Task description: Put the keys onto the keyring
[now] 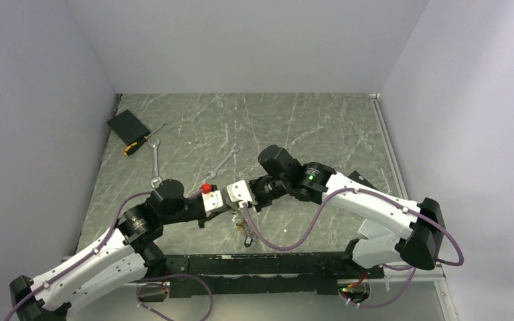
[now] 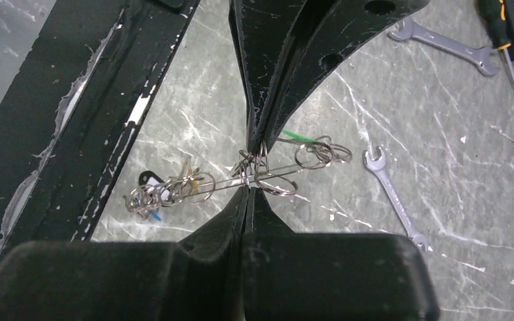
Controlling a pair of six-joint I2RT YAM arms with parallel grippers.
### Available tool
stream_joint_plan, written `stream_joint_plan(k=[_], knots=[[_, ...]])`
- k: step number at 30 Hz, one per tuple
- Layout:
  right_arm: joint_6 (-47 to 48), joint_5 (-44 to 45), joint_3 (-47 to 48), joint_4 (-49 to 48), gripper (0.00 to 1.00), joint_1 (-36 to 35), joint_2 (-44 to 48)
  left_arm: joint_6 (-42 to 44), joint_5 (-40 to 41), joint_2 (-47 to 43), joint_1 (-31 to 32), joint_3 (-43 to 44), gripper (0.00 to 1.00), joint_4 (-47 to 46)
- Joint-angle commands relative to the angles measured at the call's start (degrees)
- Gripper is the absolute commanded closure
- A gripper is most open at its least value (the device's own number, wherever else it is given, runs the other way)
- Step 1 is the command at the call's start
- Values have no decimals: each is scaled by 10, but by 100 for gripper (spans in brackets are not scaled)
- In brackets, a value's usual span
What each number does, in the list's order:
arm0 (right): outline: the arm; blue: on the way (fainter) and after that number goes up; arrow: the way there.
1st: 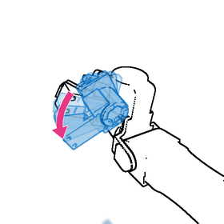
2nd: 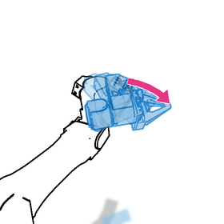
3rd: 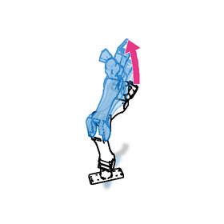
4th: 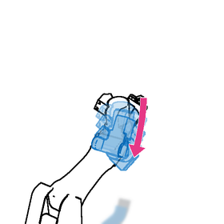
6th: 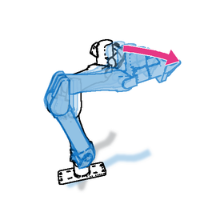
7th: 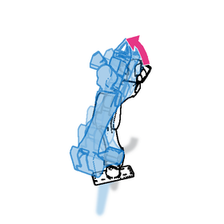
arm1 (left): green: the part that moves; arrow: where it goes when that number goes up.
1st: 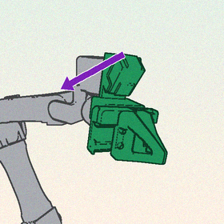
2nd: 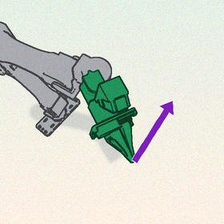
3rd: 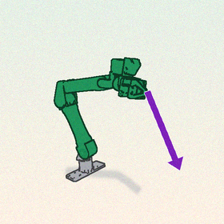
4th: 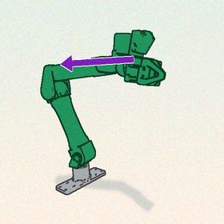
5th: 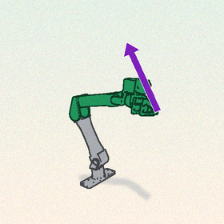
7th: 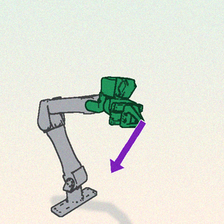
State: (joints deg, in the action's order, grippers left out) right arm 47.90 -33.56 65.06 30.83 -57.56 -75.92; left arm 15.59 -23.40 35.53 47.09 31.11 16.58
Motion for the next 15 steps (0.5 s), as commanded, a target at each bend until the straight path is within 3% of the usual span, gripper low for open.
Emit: stream_joint_plan(k=[1,15], knots=[[23,-28,29,-7,100,0,5,2,3,-1,3,2,100,-34],[16,-42,29,-32,100,0,-8,-1,-14,-7,3,1,100,-40]])
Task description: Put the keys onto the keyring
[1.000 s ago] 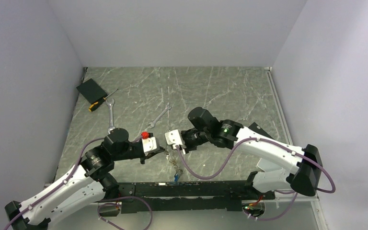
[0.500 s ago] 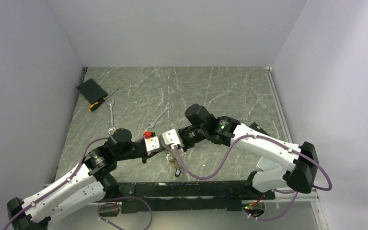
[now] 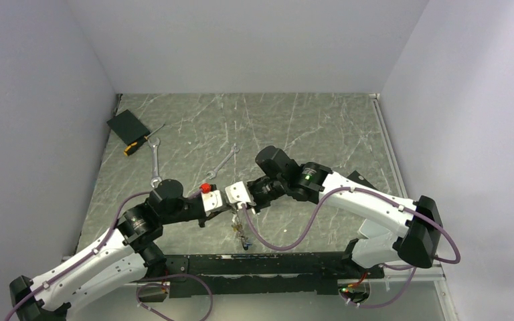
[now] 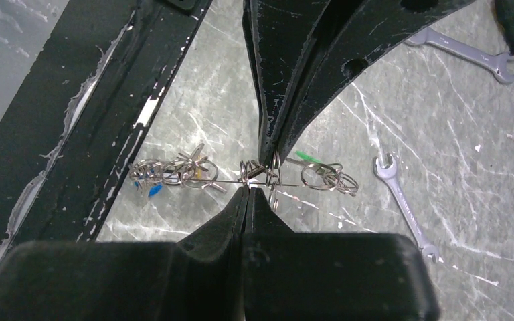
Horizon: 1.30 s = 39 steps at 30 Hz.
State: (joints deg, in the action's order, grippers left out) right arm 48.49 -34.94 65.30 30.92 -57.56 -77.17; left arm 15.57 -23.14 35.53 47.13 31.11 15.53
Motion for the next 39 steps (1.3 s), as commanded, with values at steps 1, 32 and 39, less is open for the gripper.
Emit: stream_joint_plan(k=[1,32,39], knots=[[10,-28,26,-35,100,1,4,-2,-19,-9,3,1,100,-29],[-34,-61,50,-42,100,45,4,10,-1,-34,23,-3,100,-15],[-60,-107,29,-80,100,68,7,9,4,-42,24,-3,100,-13]])
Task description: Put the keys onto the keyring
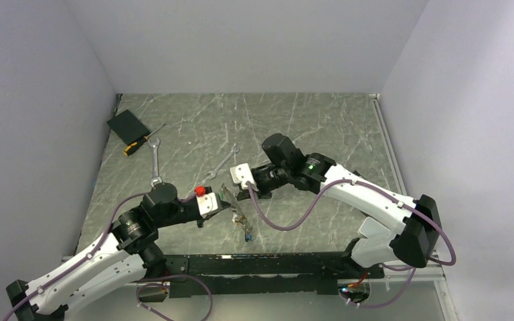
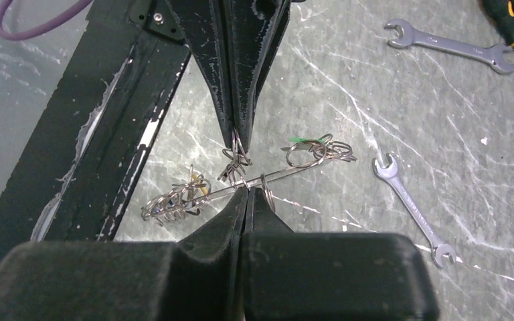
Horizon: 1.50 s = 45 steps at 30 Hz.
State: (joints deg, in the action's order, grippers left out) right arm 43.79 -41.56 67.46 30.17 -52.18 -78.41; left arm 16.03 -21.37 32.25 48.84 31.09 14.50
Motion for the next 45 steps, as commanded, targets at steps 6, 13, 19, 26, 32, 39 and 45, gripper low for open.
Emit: stream_joint_plan(k=[6,13,19,26,32,39,45], knots=[[-26,-50,1,-89,100,22,25,3,-10,-12,8,-3,100,-1],[-81,-77,-40,-168,100,39,44,3,-4,-14,9,-3,100,-1],[-151,-76,-84,-250,100,50,56,4,2,-14,8,-3,100,-3],[-246,-36,-146,-384,100,53,75,5,6,-9,8,-2,99,-4],[-276,-11,-167,-427,100,53,85,3,8,-11,9,0,73,-3],[-278,0,-178,-433,100,53,93,0,-2,-16,9,2,57,3],[-293,8,-202,-468,100,53,111,-4,19,-33,6,12,62,0]])
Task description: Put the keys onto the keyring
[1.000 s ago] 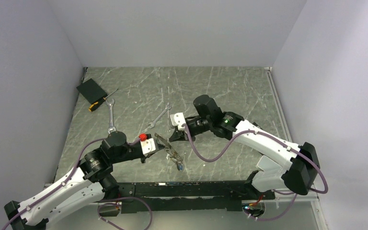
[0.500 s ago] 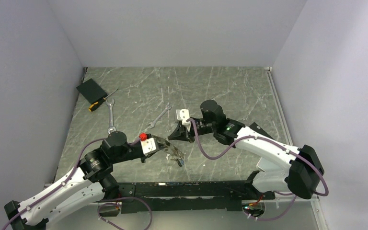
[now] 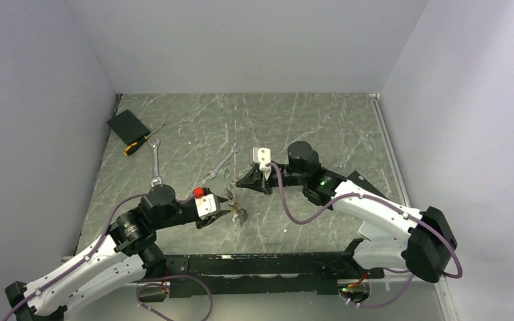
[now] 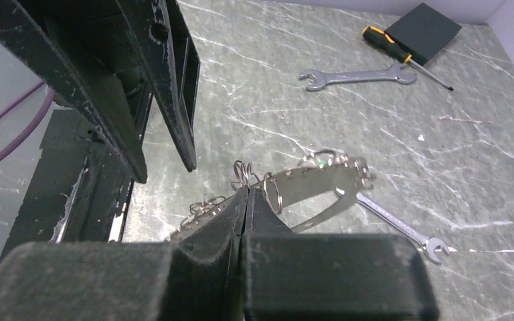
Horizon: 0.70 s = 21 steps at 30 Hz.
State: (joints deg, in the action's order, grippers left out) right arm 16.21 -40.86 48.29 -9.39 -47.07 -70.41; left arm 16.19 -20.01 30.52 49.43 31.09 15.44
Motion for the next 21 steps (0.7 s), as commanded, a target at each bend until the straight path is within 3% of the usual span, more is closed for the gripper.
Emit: stream_joint_plan(k=[1,10,21], knots=[[-19,2,-15,-80,100,2,33,-6,10,-19,-2,14,63,-11],[-66,5,-75,-178,100,1,71,-25,12,-34,-39,20,60,-62],[-92,-23,-95,-231,100,1,80,-57,-5,10,-59,30,60,-122]])
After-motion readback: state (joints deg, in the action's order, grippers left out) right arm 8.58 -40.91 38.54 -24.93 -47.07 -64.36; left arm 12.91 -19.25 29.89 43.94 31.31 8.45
